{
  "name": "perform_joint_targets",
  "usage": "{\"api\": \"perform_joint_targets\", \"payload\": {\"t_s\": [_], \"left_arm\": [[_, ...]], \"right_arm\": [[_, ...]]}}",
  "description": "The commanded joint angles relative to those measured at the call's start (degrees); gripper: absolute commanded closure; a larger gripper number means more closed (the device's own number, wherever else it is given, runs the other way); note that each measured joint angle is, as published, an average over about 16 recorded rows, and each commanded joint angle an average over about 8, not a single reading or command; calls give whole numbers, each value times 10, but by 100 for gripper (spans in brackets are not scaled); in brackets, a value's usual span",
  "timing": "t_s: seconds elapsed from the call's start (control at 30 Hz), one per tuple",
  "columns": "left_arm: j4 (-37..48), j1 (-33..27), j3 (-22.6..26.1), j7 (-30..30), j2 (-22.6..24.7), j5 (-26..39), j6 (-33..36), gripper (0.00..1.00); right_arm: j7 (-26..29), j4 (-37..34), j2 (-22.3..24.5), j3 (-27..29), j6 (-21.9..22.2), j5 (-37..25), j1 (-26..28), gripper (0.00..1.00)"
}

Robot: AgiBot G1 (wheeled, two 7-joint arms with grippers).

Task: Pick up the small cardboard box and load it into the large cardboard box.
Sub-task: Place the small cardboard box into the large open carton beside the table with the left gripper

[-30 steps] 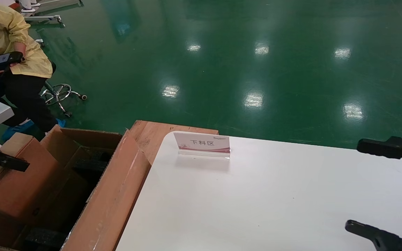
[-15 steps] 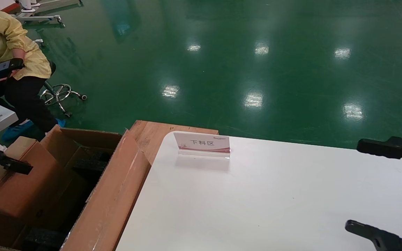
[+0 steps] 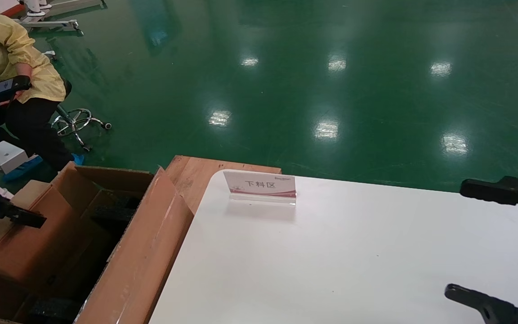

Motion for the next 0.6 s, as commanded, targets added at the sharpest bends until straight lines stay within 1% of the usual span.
{"api": "perform_joint_targets", "payload": {"t_s": [0.03,0.6], "left_arm": [[6,4,0,4,3,-4,-4,100],[58,30,-5,46,33,-36,-33,100]], "right_arm": [[0,0,0,0,0,0,0,0],[0,0,0,-1,0,0,0,0]]}}
